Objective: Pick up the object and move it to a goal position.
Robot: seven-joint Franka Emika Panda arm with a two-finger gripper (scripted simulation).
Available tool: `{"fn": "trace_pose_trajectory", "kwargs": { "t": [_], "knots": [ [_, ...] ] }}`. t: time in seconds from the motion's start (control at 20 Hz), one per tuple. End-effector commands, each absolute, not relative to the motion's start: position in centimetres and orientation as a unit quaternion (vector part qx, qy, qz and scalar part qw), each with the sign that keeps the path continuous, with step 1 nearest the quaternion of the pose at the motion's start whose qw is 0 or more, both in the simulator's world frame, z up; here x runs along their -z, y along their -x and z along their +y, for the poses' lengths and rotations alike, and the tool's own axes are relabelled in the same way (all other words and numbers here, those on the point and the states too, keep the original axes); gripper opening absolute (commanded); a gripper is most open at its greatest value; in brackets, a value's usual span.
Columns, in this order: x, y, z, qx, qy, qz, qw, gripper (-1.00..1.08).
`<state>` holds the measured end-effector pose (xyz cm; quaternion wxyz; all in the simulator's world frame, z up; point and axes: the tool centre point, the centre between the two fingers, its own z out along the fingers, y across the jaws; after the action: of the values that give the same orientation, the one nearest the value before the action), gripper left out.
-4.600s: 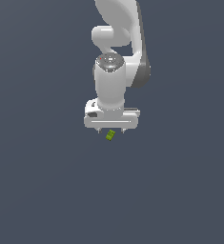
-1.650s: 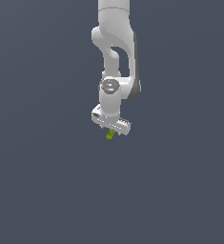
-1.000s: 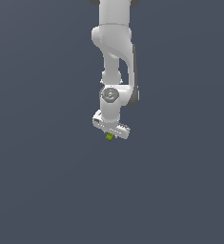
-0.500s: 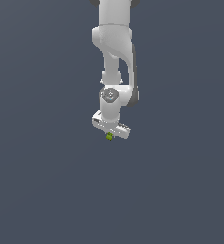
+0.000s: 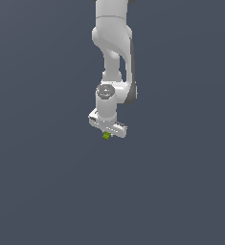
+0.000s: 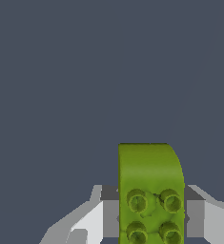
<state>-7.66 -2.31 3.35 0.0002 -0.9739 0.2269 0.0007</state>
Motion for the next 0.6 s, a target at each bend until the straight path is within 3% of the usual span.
{"fn": "trace_pose_trajectory", "kwargs": {
  "t": [0.0, 0.55],
  "knots": [
    [-4.7, 7.4, -3.5, 0.0, 0.974, 0.227, 0.0, -1.0],
    [-13.7, 5.8, -11.6, 0.0, 0.974, 0.228, 0.0, -1.0]
  ]
}}
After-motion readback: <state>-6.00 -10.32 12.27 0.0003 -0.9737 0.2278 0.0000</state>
